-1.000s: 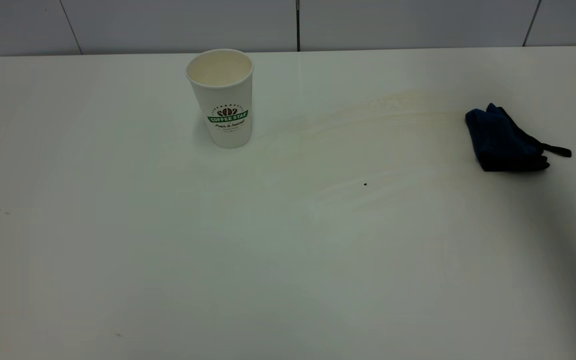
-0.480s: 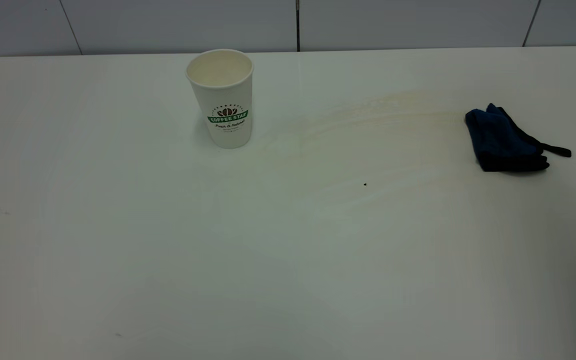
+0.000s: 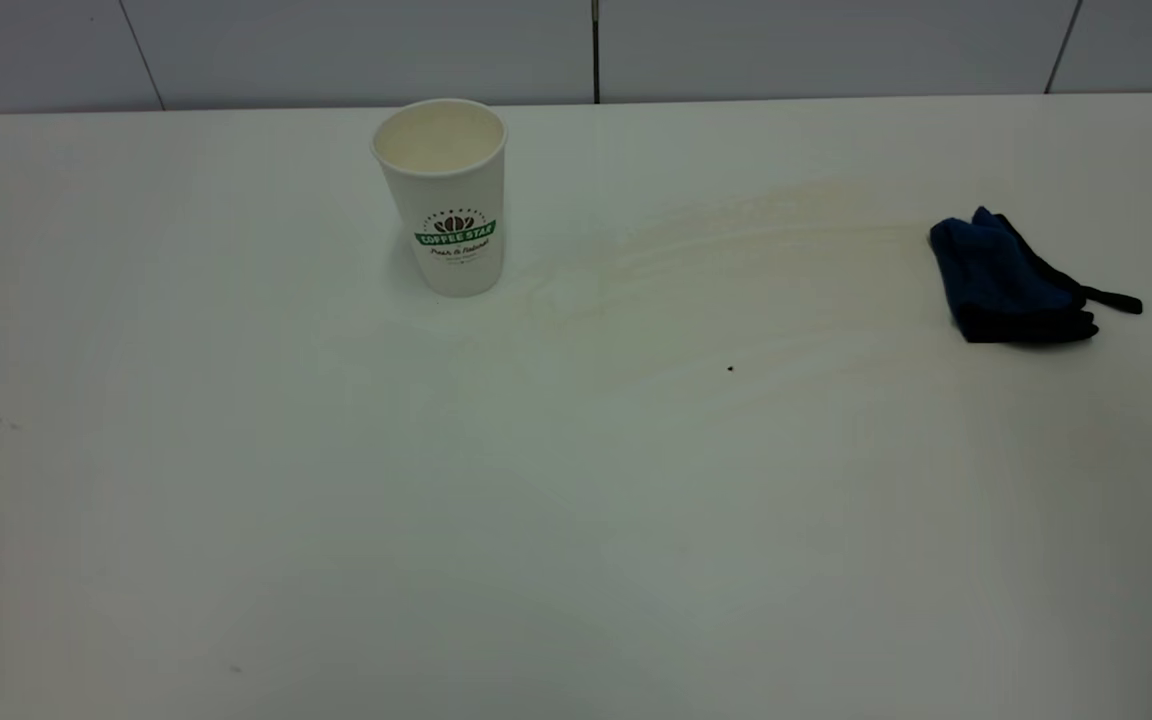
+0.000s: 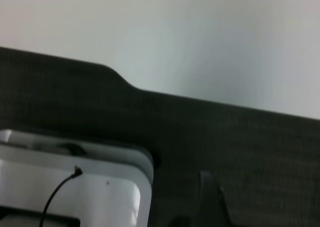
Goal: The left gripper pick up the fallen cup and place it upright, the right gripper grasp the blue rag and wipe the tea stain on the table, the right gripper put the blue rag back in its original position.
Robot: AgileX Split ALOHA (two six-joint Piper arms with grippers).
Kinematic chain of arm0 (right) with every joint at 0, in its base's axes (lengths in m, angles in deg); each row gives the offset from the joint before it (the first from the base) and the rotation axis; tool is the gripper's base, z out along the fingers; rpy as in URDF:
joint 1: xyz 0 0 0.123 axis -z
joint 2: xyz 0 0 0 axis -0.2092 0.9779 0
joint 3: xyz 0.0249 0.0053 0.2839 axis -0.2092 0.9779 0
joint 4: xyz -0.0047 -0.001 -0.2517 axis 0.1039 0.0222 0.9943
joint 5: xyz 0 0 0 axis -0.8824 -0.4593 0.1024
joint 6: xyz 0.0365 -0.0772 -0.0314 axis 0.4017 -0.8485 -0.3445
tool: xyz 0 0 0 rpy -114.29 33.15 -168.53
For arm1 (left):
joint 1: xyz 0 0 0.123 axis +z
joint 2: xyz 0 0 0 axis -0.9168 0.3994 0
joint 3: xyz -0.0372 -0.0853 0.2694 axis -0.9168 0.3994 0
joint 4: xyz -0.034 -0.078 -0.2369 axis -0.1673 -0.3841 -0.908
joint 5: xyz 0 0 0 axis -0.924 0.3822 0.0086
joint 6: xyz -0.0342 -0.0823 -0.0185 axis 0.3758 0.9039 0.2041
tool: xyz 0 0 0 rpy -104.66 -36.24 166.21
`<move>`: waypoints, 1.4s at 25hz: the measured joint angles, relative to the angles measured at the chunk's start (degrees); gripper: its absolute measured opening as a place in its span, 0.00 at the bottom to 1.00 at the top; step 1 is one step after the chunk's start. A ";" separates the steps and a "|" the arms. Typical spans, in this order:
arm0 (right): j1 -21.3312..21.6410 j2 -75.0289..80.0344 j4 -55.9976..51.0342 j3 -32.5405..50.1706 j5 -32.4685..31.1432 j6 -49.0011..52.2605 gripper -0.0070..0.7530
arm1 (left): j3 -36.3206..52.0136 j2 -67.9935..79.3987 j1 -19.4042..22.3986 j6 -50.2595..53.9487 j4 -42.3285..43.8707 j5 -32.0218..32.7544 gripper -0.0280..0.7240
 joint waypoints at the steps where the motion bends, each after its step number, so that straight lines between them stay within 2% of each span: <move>1: 0.00 -1.87 0.00 1.50 0.72 0.00 0.77 | 0.00 0.00 0.00 0.00 0.00 0.00 0.81; 9: 0.00 -13.53 0.39 6.42 0.17 0.00 0.77 | 0.00 0.00 0.00 0.06 0.00 0.00 0.81; 19: 0.23 -15.95 1.59 8.27 2.43 0.00 0.77 | 0.00 0.00 0.00 0.06 0.00 0.00 0.81; 23: 2.78 -20.89 1.70 10.11 4.27 0.00 0.77 | 0.00 0.00 0.00 0.06 0.00 0.00 0.81; 31: 11.36 -29.04 1.72 10.50 4.67 0.00 0.77 | 0.00 0.00 0.00 0.06 0.00 0.00 0.81; 35: 12.52 -33.64 1.72 10.50 4.67 0.10 0.77 | 0.00 0.00 0.00 0.06 0.00 0.00 0.81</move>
